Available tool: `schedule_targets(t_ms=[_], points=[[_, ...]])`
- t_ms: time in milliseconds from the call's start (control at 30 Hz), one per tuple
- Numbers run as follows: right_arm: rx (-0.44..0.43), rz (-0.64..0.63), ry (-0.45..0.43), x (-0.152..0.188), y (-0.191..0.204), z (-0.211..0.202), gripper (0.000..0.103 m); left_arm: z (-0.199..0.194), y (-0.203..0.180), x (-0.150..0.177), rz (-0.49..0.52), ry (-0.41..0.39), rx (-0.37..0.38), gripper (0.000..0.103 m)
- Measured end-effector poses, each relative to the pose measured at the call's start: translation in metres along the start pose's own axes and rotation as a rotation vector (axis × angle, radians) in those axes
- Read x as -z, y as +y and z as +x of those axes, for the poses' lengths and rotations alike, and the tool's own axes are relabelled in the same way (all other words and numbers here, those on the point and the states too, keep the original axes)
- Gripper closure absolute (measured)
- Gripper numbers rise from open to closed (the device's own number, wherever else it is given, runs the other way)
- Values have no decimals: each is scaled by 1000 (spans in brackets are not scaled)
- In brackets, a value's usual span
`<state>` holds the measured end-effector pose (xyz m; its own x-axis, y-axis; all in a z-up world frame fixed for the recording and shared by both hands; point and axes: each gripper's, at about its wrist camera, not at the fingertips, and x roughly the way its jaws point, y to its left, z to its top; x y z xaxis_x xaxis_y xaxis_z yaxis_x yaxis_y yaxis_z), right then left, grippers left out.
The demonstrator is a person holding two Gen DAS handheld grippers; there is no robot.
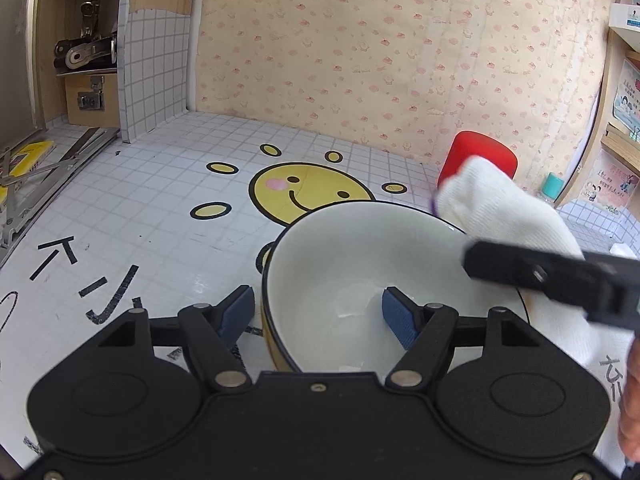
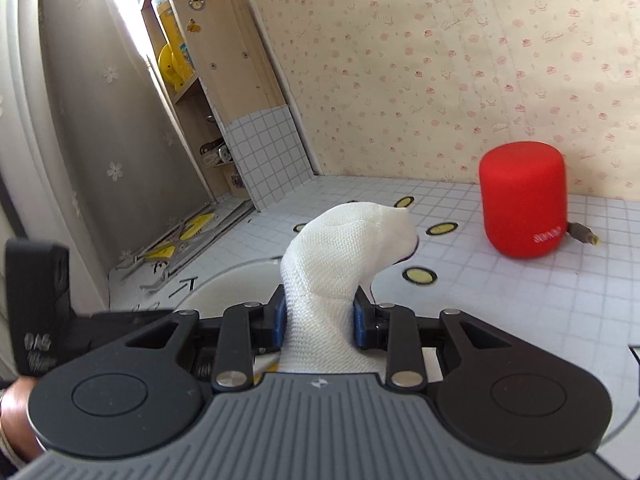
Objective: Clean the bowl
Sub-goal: 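Rub the cloth along the bowl's rim and outer wall with the right gripper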
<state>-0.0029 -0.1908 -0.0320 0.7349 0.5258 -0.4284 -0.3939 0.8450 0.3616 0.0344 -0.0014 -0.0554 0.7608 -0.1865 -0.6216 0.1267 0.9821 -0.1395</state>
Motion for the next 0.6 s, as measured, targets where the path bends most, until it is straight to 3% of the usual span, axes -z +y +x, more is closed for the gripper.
schedule_targets(t_ms=[133, 367, 600], points=[[-25, 21, -4, 7, -2, -19, 68, 2, 0, -1, 12, 7, 3, 29], [8, 9, -29, 6, -2, -33, 68, -1, 7, -7, 70, 13, -18, 29], [6, -22, 19, 20, -7, -41, 68, -1, 6, -7, 82, 13, -17, 28]])
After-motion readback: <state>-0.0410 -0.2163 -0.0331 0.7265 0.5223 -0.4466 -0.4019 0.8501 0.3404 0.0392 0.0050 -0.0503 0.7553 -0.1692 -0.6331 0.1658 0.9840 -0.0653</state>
